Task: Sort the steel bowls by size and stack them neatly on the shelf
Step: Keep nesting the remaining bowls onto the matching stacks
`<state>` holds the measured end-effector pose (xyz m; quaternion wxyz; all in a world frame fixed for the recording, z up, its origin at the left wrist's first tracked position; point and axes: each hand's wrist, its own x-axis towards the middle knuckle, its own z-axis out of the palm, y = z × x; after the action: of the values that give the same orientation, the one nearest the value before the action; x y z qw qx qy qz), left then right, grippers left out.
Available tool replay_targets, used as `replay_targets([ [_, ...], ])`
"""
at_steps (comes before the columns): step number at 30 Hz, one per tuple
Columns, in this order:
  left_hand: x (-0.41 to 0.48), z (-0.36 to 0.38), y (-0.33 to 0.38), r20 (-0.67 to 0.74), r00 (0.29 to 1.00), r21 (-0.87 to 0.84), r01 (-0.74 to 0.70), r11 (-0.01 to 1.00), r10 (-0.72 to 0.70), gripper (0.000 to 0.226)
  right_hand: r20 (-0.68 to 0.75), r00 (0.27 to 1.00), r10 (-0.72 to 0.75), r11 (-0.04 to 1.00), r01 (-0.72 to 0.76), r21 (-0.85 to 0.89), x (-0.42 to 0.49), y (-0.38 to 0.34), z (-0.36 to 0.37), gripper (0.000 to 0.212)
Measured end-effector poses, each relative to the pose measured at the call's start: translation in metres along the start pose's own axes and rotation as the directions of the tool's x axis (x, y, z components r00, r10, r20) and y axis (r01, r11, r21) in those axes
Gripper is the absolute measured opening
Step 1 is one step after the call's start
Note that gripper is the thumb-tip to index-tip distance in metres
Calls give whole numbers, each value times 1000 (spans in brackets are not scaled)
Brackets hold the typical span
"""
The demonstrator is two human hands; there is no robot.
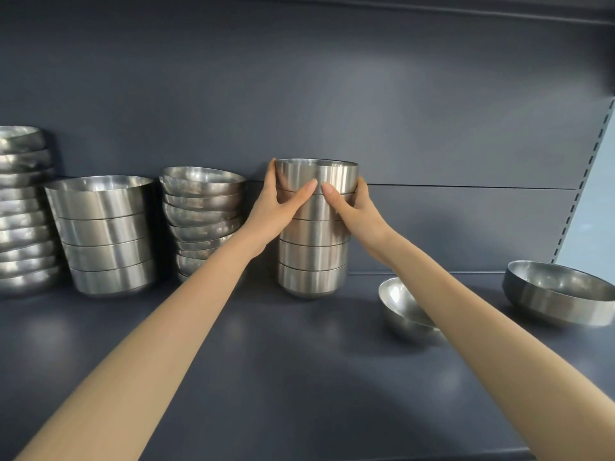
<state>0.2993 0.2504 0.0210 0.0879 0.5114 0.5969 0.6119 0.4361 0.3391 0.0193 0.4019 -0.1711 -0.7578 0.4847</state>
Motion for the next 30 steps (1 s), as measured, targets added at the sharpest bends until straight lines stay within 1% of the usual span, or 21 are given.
replay_targets([
  [3, -3, 0, -1, 5, 1000, 22, 7, 1000, -7, 88, -10, 1000, 14, 999, -15, -38, -4, -4, 0, 51],
  [5, -8, -2, -3, 21, 1000, 71, 14, 997, -16, 87, -12, 999, 40, 996, -41, -77, -11, -7, -2, 50],
  [8, -25, -9, -1, 54, 998, 196, -21, 980, 10, 82, 12, 999, 31, 984, -28, -178, -26, -6, -11, 59],
  [11, -49, -20, 5, 102, 994, 374, -83, 924, 48, 87, 58, 998, -35, 918, 55, -393, -46, -8, -26, 83],
  [12, -59, -23, 8, 118, 991, 460, -113, 881, 65, 88, 84, 995, -49, 886, 82, -457, -53, -11, -31, 89],
  [13, -68, -26, 10, 141, 985, 554, -161, 817, 99, 89, 107, 992, -66, 849, 112, -517, -60, -13, -36, 91],
  [14, -77, -28, 12, 172, 976, 642, -214, 736, 134, 90, 125, 989, -79, 802, 137, -581, -66, -15, -40, 93],
  [15, -85, -29, 15, 205, 964, 709, -265, 654, 168, 93, 132, 988, -85, 734, 152, -662, -74, -17, -44, 93],
  [17, -94, -28, 17, 263, 947, 793, -321, 518, 184, 97, 130, 988, -85, 580, 155, -800, -87, -19, -52, 94],
  [19, -102, -24, 19, 287, 945, 832, -326, 450, 154, 99, 116, 990, -77, 497, 139, -856, -101, -19, -57, 100],
  [21, -108, -18, 22, 302, 944, 842, -331, 427, 136, 103, 92, 994, -59, 451, 109, -886, -115, -17, -63, 102],
  [25, -115, -6, 27, 332, 940, 845, -335, 416, 83, 109, 28, 1000, -9, 373, 30, -927, -142, -17, -79, 103],
  [30, -115, 10, 30, 361, 929, 827, -358, 434, 79, 110, -60, 998, 0, 278, -58, -959, -166, -8, -109, 112],
])
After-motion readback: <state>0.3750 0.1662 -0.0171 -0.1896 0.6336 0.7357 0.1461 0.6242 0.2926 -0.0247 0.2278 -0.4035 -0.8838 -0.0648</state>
